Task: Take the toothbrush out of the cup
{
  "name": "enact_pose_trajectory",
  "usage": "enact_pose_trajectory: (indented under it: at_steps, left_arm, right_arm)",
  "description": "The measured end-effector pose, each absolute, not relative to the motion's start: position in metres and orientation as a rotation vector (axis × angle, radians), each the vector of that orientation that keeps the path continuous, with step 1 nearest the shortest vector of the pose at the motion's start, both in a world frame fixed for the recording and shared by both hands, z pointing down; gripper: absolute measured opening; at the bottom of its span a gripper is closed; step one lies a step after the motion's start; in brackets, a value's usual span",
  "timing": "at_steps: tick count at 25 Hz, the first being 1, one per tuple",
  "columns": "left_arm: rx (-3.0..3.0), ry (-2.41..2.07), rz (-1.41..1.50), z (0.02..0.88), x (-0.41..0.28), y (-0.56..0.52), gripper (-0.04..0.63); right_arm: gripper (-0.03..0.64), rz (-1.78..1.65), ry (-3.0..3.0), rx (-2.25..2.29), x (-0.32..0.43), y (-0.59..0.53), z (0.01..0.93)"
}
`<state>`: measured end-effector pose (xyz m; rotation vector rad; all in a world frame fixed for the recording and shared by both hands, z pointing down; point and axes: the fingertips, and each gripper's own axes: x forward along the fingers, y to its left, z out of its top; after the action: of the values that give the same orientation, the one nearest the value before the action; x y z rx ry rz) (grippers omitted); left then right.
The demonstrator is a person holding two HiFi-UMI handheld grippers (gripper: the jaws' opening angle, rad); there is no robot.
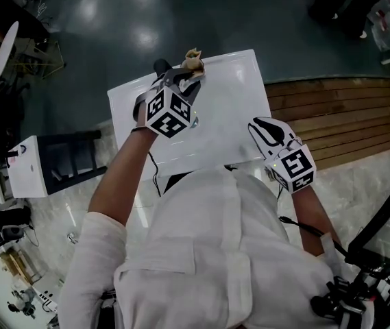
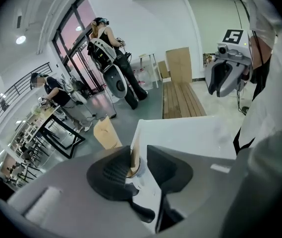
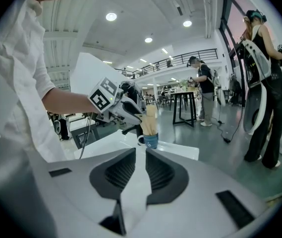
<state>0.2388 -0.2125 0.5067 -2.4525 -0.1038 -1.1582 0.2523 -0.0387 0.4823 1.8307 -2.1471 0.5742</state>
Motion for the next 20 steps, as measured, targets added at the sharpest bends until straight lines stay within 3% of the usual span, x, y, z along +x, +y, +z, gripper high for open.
enact_pose_trajectory:
  at_steps: [3, 20]
  left_arm:
    - [-2.443, -0.079, -1.163, 0.508, 0.24, -0.215, 0.055]
    - [-2.489, -0.082, -1.051, 0.473, 0.236, -0.213, 0.04]
  right_arm:
    - [0.048, 0.574, -2.158, 1.828, 0.251, -0.039, 0.483]
    - [0.048, 0.538, -2.174, 1.816, 0.254, -0.044, 0.48]
